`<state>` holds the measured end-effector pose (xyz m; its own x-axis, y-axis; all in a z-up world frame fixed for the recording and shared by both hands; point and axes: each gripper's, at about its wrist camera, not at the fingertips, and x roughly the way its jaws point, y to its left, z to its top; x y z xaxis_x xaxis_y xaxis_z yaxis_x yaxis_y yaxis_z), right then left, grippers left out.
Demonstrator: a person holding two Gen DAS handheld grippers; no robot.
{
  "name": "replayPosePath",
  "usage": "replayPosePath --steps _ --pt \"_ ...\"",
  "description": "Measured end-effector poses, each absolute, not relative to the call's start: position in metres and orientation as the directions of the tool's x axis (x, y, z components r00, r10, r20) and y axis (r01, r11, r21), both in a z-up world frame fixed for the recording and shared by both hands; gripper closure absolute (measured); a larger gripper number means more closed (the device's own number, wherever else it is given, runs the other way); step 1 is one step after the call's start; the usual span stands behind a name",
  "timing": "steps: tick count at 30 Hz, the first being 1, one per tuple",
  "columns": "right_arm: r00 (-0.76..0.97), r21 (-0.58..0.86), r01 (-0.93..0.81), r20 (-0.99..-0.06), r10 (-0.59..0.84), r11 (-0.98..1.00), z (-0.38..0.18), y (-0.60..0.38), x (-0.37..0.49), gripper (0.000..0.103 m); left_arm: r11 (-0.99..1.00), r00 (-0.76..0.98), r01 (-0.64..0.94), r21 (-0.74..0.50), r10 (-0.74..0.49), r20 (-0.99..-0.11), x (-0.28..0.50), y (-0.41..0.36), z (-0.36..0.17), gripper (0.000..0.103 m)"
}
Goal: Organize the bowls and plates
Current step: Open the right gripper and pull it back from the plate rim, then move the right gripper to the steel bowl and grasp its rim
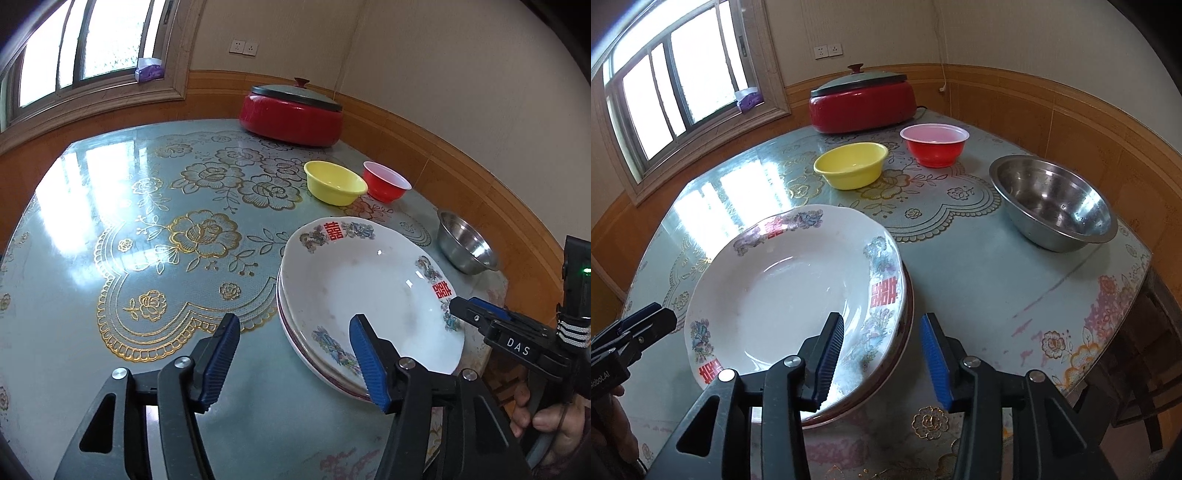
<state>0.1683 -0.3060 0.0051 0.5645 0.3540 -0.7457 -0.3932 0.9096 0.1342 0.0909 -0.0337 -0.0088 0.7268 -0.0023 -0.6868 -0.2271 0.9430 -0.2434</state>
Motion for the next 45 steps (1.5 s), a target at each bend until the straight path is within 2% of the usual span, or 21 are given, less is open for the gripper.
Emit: replayPosePath --steps 6,9,11,14,22,28,36,45 --pt "0.595 0.143 -0.358 -0.727 0.343 0.923 0.014 -0.315 0.163 0.059 0.949 0.745 -0.194 -0.247 -0.021 -0.666 0.087 -0.038 0.001 0.026" --pt "0.611 0.14 -0.341 -0.719 0.333 0.929 0.019 -0.319 0.162 0.056 0.956 0.758 -0.161 -0.246 -0.039 -0.651 0.088 -0.042 0.009 0.023" --pt "0.618 0.138 -0.333 -0.715 0.326 0.933 0.022 -0.321 0.16 0.049 0.961 0.768 -0.138 -0.238 -0.048 -0.639 0.089 -0.045 0.014 0.022" --pt "0.623 0.128 -0.321 -0.718 0.311 0.938 0.023 -0.325 0.159 0.049 0.967 0.776 -0.102 -0.234 -0.07 -0.627 0.092 -0.05 0.019 0.02" --pt "0.646 0.124 -0.215 -0.726 0.236 0.969 0.032 -0.361 0.16 0.049 0.968 0.76 -0.009 -0.251 -0.156 -0.631 0.107 -0.068 0.02 0.02" --pt "0.652 0.157 -0.126 -0.731 0.201 0.98 0.032 -0.397 0.174 0.049 0.965 0.74 0.033 -0.262 -0.2 -0.642 0.12 -0.087 0.019 0.016" --pt "0.646 0.207 -0.064 -0.737 0.198 0.976 0.025 -0.442 0.222 0.049 0.968 0.729 0.019 -0.25 -0.185 -0.659 0.15 -0.111 0.021 0.017" --pt "0.67 0.262 -0.049 -0.707 0.226 0.964 0.033 -0.504 0.299 0.049 0.966 0.707 0.05 -0.252 -0.213 -0.675 0.223 -0.175 0.023 0.018"
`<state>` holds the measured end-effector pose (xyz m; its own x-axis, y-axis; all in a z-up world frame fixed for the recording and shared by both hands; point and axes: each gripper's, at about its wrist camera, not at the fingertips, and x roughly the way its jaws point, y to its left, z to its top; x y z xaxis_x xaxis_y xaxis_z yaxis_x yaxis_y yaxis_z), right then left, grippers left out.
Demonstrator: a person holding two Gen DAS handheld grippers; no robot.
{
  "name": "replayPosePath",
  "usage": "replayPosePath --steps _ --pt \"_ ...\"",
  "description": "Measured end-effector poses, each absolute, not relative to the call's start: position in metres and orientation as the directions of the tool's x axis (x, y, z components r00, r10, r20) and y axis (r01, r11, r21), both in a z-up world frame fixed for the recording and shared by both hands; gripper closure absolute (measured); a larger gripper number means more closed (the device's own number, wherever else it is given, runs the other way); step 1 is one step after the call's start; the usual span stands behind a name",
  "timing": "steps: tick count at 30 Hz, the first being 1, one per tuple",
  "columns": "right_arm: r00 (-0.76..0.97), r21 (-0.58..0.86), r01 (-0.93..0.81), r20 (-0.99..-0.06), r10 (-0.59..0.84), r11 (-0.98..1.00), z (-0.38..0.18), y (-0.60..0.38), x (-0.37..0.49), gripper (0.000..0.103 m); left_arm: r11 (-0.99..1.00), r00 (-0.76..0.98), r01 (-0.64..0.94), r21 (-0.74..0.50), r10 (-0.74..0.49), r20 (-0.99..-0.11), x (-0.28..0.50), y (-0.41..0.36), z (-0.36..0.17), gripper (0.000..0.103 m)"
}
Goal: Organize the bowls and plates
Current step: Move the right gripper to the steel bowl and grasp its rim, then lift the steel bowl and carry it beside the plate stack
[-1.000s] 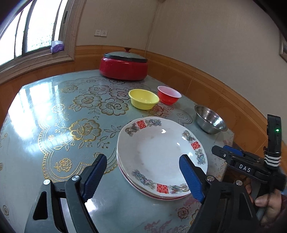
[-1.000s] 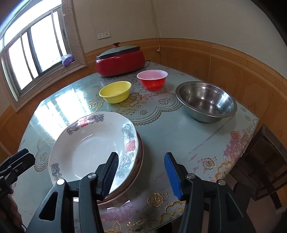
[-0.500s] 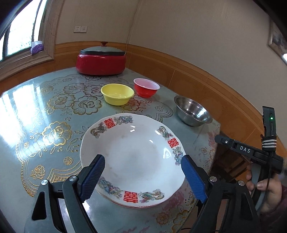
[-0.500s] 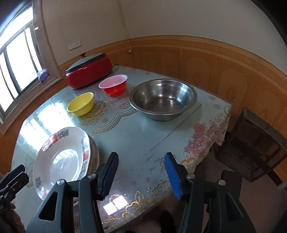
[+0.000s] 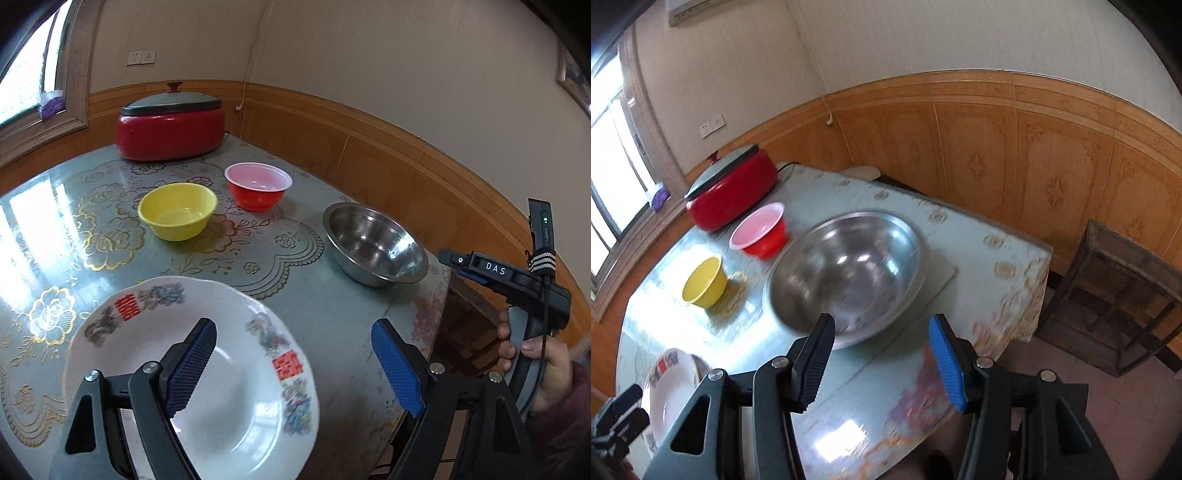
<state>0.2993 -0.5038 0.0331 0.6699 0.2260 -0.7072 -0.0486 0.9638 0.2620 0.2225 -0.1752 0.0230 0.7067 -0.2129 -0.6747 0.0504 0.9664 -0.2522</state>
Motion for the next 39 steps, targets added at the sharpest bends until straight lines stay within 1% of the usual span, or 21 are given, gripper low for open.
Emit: replayPosePath --steps 3,6,13,15,16,17,18,19,20,21,22,23,25,27,29,34,39 --pt "0.658 0.302 -0.05 -0.707 0.259 0.952 0.03 -0.525 0.329 0.049 0.968 0.697 0.048 -0.245 -0.209 -0.686 0.25 -0.197 0.019 0.025" --pt "0.636 0.353 -0.074 -0.703 0.317 0.933 0.026 -0.54 0.355 0.049 0.964 0.677 0.035 -0.265 -0.217 -0.703 0.276 -0.214 0.012 0.031" --pt "0.569 0.341 -0.218 -0.717 0.403 0.914 0.014 -0.53 0.401 0.049 0.954 0.651 -0.046 -0.296 -0.196 -0.733 0.321 -0.238 -0.004 0.033" --pt "0.548 0.339 -0.245 -0.725 0.418 0.908 0.01 -0.525 0.409 0.049 0.95 0.637 -0.063 -0.304 -0.196 -0.745 0.334 -0.243 -0.008 0.039" --pt "0.537 0.344 -0.255 -0.727 0.428 0.904 0.008 -0.524 0.414 0.049 0.951 0.634 -0.065 -0.303 -0.196 -0.748 0.339 -0.245 -0.011 0.04" --pt "0.525 0.351 -0.267 -0.728 0.441 0.898 0.004 -0.522 0.419 0.052 0.951 0.63 -0.073 -0.301 -0.19 -0.753 0.344 -0.247 -0.013 0.041" --pt "0.51 0.354 -0.277 -0.734 0.449 0.893 0.0 -0.519 0.424 0.054 0.949 0.623 -0.082 -0.303 -0.189 -0.759 0.349 -0.248 -0.016 0.045" --pt "0.497 0.354 -0.281 -0.741 0.451 0.892 -0.003 -0.518 0.428 0.058 0.947 0.617 -0.086 -0.31 -0.193 -0.763 0.354 -0.25 -0.018 0.048" --pt "0.485 0.356 -0.286 -0.746 0.455 0.889 -0.007 -0.516 0.43 0.067 0.944 0.613 -0.089 -0.316 -0.199 -0.765 0.358 -0.251 -0.02 0.054" --pt "0.475 0.359 -0.298 -0.748 0.463 0.885 -0.01 -0.515 0.431 0.071 0.944 0.61 -0.093 -0.317 -0.197 -0.767 0.362 -0.253 -0.022 0.058" --pt "0.474 0.349 -0.311 -0.75 0.463 0.884 -0.011 -0.512 0.431 0.074 0.945 0.608 -0.095 -0.314 -0.195 -0.77 0.365 -0.255 -0.024 0.061" --pt "0.472 0.337 -0.326 -0.752 0.461 0.883 -0.013 -0.51 0.431 0.077 0.945 0.606 -0.091 -0.314 -0.198 -0.77 0.368 -0.257 -0.026 0.067" --pt "0.46 0.338 -0.341 -0.754 0.469 0.877 -0.016 -0.508 0.433 0.081 0.942 0.592 -0.094 -0.322 -0.207 -0.779 0.372 -0.259 -0.032 0.07" --pt "0.451 0.344 -0.35 -0.753 0.478 0.871 -0.018 -0.508 0.433 0.081 0.941 0.586 -0.098 -0.323 -0.208 -0.783 0.373 -0.26 -0.036 0.073" --pt "0.451 0.344 -0.354 -0.753 0.48 0.87 -0.018 -0.507 0.433 0.081 0.946 0.588 -0.099 -0.309 -0.195 -0.785 0.37 -0.262 -0.036 0.076" --pt "0.407 0.394 -0.37 -0.745 0.528 0.841 -0.022 -0.504 0.435 0.081 0.954 0.608 -0.104 -0.281 -0.163 -0.777 0.359 -0.263 -0.032 0.076" --pt "0.381 0.402 -0.395 -0.746 0.546 0.826 -0.026 -0.495 0.433 0.081 0.961 0.643 -0.112 -0.254 -0.125 -0.755 0.349 -0.261 -0.025 0.076"
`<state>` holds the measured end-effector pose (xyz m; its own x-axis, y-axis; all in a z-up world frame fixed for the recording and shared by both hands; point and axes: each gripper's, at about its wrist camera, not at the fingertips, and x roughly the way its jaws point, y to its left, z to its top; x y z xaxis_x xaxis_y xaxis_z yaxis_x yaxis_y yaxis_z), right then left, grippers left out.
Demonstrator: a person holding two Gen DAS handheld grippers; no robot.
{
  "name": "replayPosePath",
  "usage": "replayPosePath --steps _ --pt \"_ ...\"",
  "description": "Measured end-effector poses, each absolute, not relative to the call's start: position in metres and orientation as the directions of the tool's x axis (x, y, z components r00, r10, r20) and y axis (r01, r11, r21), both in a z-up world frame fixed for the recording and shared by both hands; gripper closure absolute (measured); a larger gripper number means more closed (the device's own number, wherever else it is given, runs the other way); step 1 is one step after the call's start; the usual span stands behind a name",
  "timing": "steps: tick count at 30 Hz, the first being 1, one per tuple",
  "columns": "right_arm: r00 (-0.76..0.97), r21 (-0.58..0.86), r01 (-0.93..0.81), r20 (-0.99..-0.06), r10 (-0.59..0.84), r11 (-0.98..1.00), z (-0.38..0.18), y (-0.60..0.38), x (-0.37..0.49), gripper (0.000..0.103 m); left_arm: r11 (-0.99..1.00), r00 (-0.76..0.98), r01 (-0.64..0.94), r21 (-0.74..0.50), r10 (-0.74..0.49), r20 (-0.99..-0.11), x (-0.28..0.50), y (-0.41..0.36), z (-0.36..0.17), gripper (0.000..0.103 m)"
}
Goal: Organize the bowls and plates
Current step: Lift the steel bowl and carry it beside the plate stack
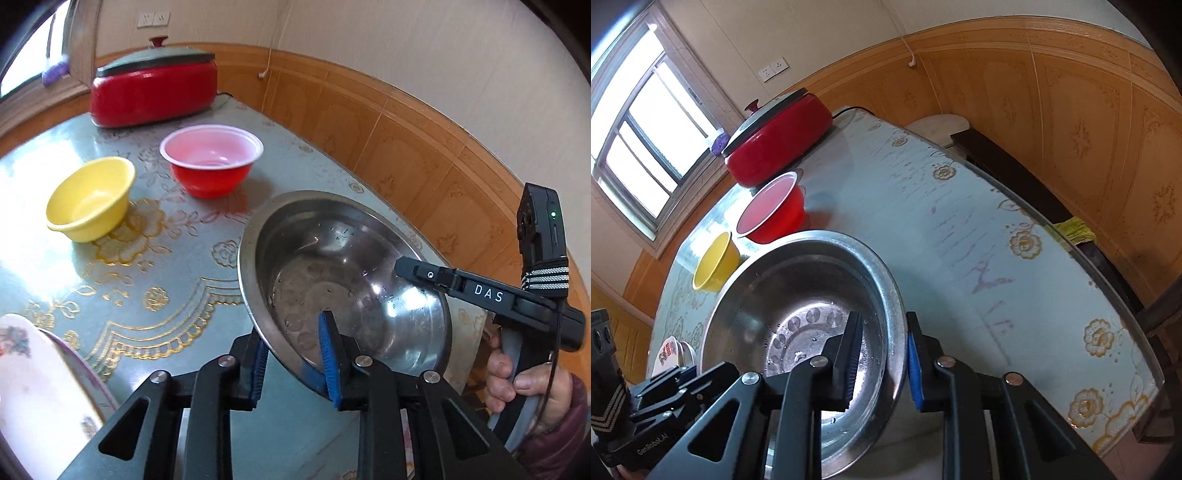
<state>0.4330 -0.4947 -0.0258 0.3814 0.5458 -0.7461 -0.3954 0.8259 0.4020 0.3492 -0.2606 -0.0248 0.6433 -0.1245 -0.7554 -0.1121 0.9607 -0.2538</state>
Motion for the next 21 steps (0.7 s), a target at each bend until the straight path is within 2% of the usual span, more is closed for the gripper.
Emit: replayPosePath --steps 21 --pt "0.242 0.469 -0.468 -0.747 0.619 0.749 -0.037 -0.471 0.411 0.081 0.958 0.642 -0.18 -0.224 -0.058 -0.765 0.308 -0.247 -0.024 0.076"
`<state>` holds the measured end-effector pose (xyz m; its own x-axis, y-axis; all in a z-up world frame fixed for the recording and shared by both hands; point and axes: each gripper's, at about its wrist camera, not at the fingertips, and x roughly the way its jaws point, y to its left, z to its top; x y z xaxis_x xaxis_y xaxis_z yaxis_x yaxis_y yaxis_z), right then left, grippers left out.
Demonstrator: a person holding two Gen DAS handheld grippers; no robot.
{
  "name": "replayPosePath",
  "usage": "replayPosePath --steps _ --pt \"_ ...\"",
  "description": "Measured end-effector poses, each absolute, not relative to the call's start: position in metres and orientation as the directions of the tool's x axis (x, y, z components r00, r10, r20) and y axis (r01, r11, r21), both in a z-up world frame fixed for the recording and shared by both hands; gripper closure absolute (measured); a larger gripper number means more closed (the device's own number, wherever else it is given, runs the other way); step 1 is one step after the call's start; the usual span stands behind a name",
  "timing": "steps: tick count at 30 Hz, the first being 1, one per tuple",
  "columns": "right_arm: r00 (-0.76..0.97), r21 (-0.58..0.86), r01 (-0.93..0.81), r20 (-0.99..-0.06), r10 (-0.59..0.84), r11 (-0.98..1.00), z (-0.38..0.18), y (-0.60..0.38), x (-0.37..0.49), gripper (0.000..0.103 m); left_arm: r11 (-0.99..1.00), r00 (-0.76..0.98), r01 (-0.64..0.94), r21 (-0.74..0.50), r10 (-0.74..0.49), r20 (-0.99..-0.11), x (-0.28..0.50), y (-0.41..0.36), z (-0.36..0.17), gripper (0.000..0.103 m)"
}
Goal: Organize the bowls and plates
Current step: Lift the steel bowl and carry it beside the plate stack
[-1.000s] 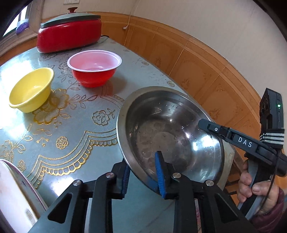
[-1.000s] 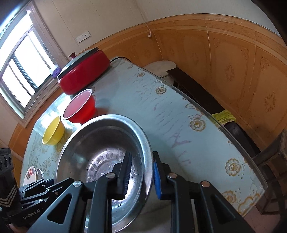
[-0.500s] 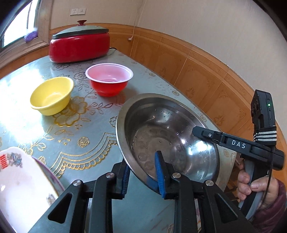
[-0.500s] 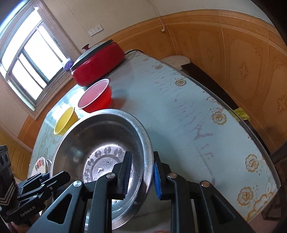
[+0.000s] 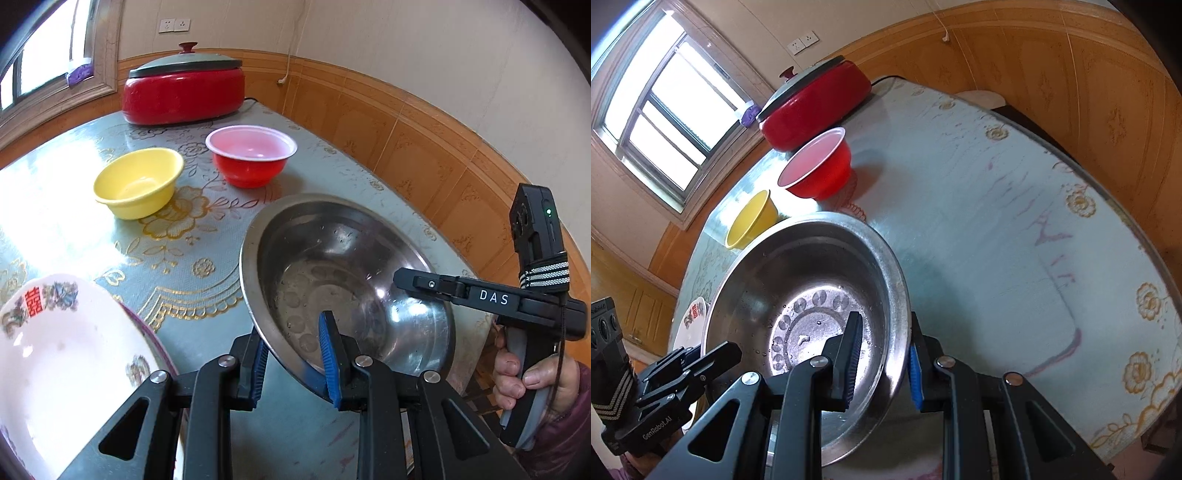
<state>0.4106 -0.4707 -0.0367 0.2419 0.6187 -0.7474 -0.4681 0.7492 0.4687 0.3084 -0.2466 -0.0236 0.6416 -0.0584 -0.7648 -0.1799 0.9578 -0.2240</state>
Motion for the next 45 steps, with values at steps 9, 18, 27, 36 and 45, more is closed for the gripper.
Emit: replayPosePath --steps 9,18,27,36,45 --pt "0.218 0.456 -0.491 -0.761 0.611 0.742 -0.047 -0.456 0.403 0.081 0.941 0.64 -0.198 -0.275 -0.089 -0.763 0.305 -0.242 -0.034 0.074" --pt "0.254 0.435 -0.473 -0.765 0.591 0.766 -0.041 -0.466 0.401 0.081 0.95 0.639 -0.188 -0.251 -0.076 -0.765 0.305 -0.255 -0.032 0.068" --pt "0.26 0.398 -0.513 -0.773 0.579 0.761 -0.043 -0.462 0.395 0.081 0.954 0.625 -0.211 -0.212 -0.035 -0.78 0.3 -0.262 -0.032 0.068" --pt "0.323 0.299 -0.53 -0.795 0.514 0.794 -0.042 -0.457 0.385 0.087 0.965 0.637 -0.217 -0.146 0.026 -0.771 0.295 -0.265 -0.03 0.067" --pt "0.345 0.31 -0.452 -0.804 0.484 0.837 -0.036 -0.459 0.378 0.081 0.976 0.683 -0.161 -0.15 0.001 -0.73 0.284 -0.262 -0.017 0.064"
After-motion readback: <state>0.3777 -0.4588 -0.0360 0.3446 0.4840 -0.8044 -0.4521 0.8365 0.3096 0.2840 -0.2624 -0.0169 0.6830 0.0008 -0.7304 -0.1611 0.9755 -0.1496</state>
